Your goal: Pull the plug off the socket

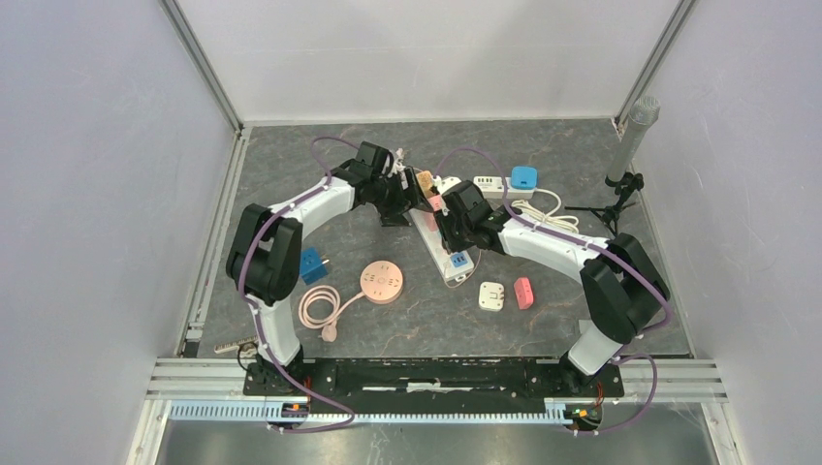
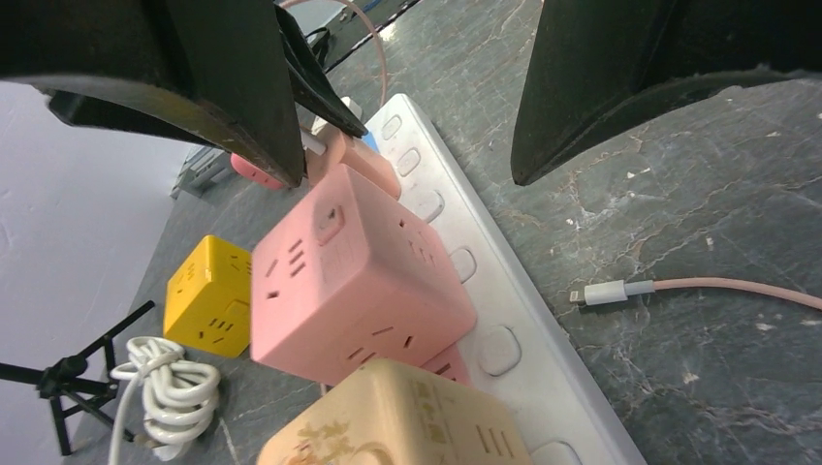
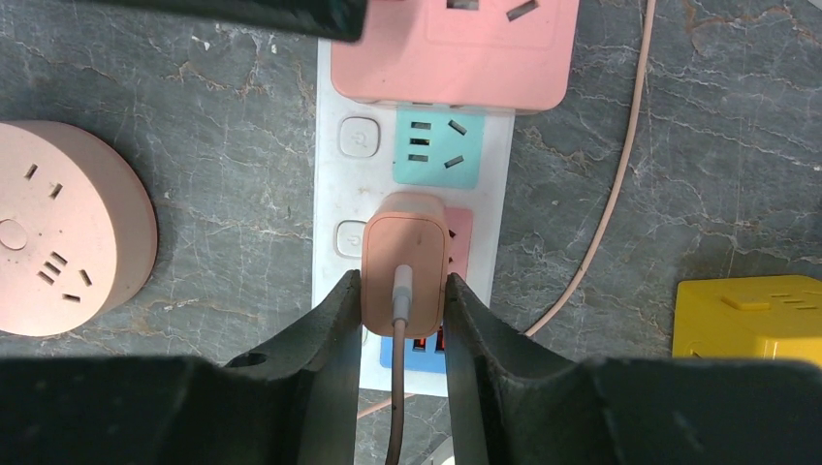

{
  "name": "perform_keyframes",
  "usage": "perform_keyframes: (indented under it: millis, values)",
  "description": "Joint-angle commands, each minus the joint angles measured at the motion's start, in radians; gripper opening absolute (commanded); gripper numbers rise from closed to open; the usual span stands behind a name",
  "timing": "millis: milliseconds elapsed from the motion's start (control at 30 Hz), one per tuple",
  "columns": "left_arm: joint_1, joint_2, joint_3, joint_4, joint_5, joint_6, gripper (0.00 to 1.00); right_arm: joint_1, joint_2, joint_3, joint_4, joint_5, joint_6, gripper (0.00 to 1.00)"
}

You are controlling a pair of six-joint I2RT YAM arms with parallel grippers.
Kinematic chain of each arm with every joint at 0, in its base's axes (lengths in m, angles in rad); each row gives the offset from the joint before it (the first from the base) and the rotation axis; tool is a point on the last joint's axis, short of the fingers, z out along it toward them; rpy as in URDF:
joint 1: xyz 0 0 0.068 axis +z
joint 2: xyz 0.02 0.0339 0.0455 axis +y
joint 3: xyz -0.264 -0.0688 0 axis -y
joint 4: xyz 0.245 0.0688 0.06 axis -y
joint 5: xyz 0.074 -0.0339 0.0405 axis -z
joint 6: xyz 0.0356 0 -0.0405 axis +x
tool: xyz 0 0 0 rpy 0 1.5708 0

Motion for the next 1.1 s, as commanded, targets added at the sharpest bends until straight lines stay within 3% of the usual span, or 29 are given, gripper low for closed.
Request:
perform_keyframes:
  millis: [0,67,433,633,767,833,967,1067]
  values:
    - [-0.019,0.035,0.028,0.035,0.021,-0.032,0.84,0.007,0.007,0.049,0.025,0.024,-0.012,0.05]
    - [-0.022,0.042,0.028,0.036,0.015,-0.031,0.82,0.006,-0.001,0.05,0.036,0.012,-0.015,0.0]
    - [-0.03,0.073,-0.021,-0.05,-0.146,0.086,0.62,0.005,-0.043,0.054,0.129,-0.115,-0.019,0.0]
    - [-0.031,0.069,-0.09,-0.055,-0.193,0.102,0.59,0.007,-0.045,0.052,0.186,-0.196,-0.017,0.0]
    - [-0.032,0.08,-0.097,-0.075,-0.215,0.115,0.58,0.057,0.006,0.12,0.06,0.049,-0.081,0.0]
    - [-0.031,0.084,-0.095,-0.082,-0.222,0.12,0.58,0.064,0.004,0.11,0.056,0.088,-0.089,0.0]
    - [-0.031,0.099,-0.081,-0.114,-0.244,0.127,0.58,0.063,-0.041,0.093,0.094,0.061,-0.078,0.0]
    - [-0.031,0.112,-0.067,-0.145,-0.267,0.141,0.59,0.034,-0.077,0.071,0.151,-0.044,-0.042,0.0]
